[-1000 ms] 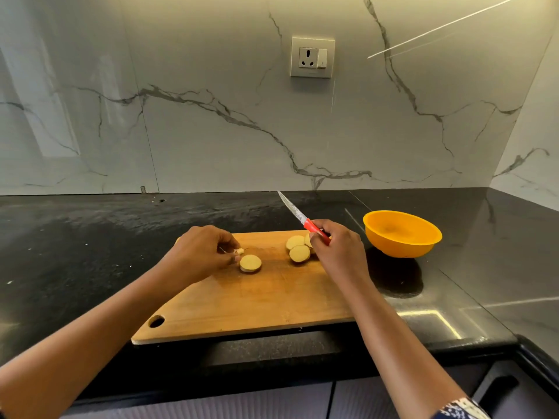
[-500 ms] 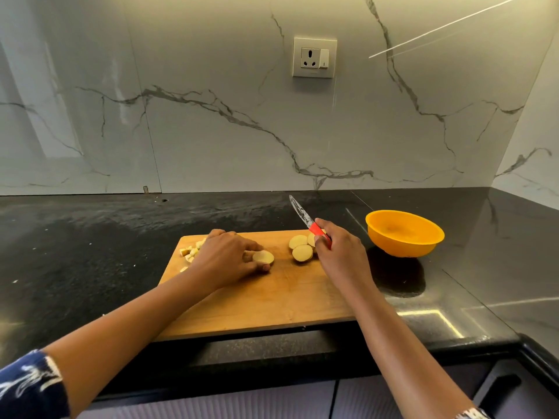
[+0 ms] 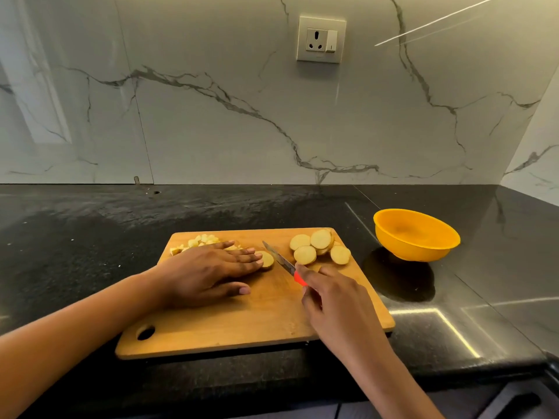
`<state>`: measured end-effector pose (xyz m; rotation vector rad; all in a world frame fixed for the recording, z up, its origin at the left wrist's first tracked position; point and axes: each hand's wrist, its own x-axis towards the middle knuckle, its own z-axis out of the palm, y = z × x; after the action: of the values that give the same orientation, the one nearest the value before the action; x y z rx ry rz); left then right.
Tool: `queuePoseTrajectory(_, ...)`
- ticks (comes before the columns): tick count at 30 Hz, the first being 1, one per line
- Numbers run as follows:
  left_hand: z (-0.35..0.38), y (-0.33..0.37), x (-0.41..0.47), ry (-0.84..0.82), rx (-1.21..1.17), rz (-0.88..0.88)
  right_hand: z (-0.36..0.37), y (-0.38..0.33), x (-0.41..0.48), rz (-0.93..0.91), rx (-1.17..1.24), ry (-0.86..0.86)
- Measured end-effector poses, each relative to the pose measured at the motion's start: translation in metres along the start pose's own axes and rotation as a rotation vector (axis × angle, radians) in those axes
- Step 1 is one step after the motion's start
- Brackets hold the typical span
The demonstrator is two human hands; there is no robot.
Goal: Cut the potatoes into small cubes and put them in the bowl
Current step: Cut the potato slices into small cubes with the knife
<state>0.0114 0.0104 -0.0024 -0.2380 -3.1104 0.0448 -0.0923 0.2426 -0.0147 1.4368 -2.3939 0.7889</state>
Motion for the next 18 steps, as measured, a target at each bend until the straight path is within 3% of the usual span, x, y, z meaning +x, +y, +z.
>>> queuePoseTrajectory(18,0.002,-0.014,0.0,-0.054,-0.097,0.036,0.002,-0.004,0.019,-0.112,-0.033,-0.116)
